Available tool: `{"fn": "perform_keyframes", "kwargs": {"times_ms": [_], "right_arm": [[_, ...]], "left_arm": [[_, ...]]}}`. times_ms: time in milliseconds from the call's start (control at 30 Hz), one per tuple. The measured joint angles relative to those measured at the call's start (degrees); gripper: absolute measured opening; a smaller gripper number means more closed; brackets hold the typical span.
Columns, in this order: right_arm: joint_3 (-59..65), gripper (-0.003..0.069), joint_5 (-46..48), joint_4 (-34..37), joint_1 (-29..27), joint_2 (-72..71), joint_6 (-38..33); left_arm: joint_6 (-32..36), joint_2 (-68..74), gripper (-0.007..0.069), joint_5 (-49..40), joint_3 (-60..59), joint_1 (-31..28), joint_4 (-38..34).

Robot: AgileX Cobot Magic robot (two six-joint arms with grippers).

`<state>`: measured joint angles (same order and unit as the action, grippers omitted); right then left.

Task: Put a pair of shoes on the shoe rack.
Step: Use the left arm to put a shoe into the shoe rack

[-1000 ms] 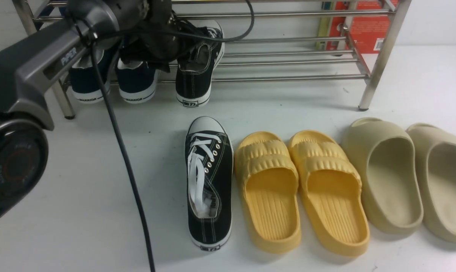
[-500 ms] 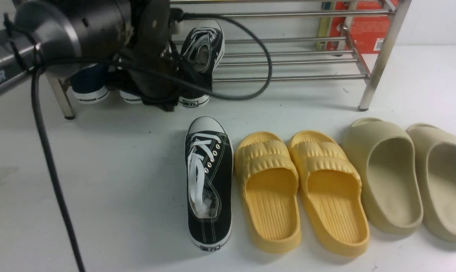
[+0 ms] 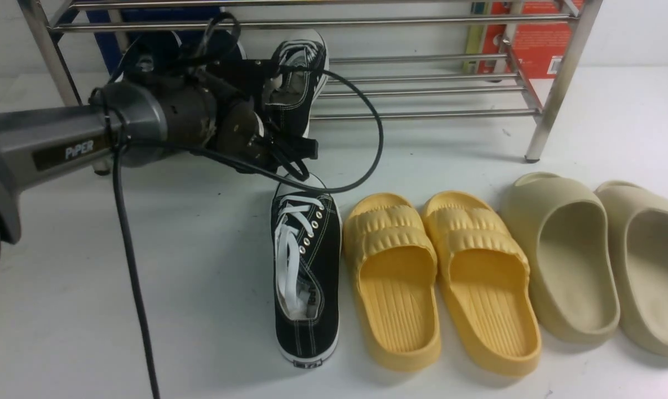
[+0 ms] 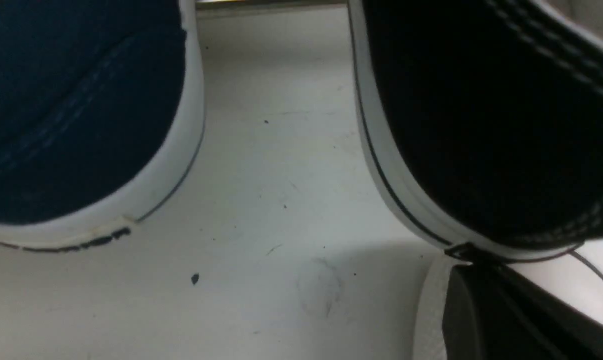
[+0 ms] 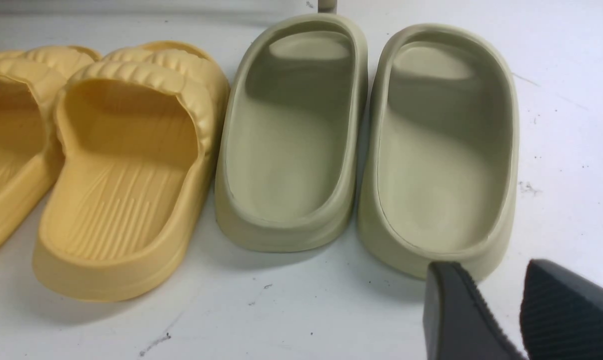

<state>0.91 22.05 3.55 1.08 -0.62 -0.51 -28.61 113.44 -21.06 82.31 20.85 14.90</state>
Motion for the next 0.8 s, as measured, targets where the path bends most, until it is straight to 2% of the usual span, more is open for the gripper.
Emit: {"fn": "perform_keyframes", "kwargs": {"times_ms": [633, 800], "right_arm": [[0.0, 0.0239, 0.0, 0.0, 0.0, 0.0, 0.0], [0.0, 0.0239, 0.0, 0.0, 0.0, 0.0, 0.0]], "left_arm": [[0.0, 0.6, -0.0013, 7.5, 1.2, -1.0, -2.8], [0.0, -0.2, -0.0013, 12.6, 1.2, -1.0, -2.9]]}}
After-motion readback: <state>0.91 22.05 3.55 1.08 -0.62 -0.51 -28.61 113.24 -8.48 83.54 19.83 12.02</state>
